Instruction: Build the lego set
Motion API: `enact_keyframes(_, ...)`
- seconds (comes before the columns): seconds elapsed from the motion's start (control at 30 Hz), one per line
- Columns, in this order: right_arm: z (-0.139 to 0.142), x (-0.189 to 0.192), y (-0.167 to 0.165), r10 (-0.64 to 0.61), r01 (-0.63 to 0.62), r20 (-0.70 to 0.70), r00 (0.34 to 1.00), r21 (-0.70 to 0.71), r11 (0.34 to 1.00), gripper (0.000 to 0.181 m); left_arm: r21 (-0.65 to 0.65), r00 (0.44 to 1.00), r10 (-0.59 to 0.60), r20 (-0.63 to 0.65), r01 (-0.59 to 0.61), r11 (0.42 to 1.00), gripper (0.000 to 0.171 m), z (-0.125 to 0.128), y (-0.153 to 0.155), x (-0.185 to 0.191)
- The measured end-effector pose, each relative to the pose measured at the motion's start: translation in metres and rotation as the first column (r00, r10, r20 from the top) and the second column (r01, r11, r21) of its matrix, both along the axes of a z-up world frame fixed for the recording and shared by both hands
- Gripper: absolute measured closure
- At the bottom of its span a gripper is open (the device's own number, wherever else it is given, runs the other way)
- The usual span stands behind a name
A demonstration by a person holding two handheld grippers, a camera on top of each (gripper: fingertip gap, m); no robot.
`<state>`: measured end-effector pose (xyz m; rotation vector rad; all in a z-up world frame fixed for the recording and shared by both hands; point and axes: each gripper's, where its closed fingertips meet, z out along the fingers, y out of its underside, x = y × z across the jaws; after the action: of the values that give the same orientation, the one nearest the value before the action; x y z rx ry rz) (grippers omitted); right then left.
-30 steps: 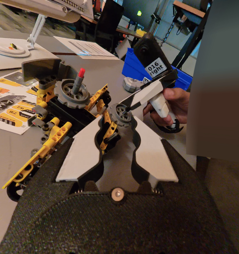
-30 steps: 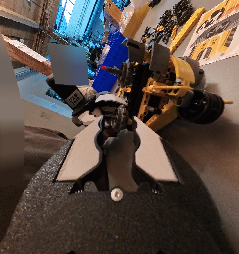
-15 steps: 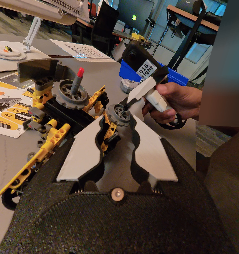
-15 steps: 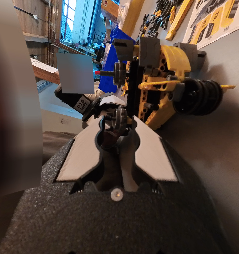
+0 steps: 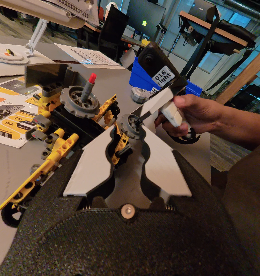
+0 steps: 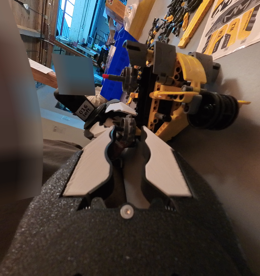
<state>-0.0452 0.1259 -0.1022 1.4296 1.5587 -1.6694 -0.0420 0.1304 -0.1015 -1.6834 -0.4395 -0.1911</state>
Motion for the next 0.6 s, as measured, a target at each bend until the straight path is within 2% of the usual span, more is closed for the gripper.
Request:
enact_keyframes(0.1, 0.0044, 0.0007, 0.0004, 0.000, 0.000, -0.005, 1.000, -0.049, 0.999, 0.130, 0.040, 0.998, -0.019, 0.052, 0.017, 0.999, 0.140, 0.0025, -0.0016, 0.0015)
enact_keyframes(0.27, 0.0056, 0.0019, 0.0032, -0.008, 0.007, -0.011, 1.000, -0.101, 0.995, 0.136, 0.106, 0.988, -0.044, 0.150, 0.028, 0.994, 0.132, 0.0082, -0.0030, 0.0023)
enact_keyframes(0.43, 0.0018, 0.0010, 0.0037, -0.009, 0.007, -0.022, 1.000, -0.098, 0.995, 0.150, 0.114, 0.981, -0.024, 0.193, 0.001, 0.993, 0.140, 0.0069, -0.0044, -0.0016)
enact_keyframes(0.6, 0.0018, 0.0010, 0.0041, -0.003, 0.001, -0.016, 1.000, -0.124, 0.992, 0.151, 0.121, 0.976, -0.017, 0.217, -0.009, 0.993, 0.143, 0.0069, -0.0046, -0.0032)
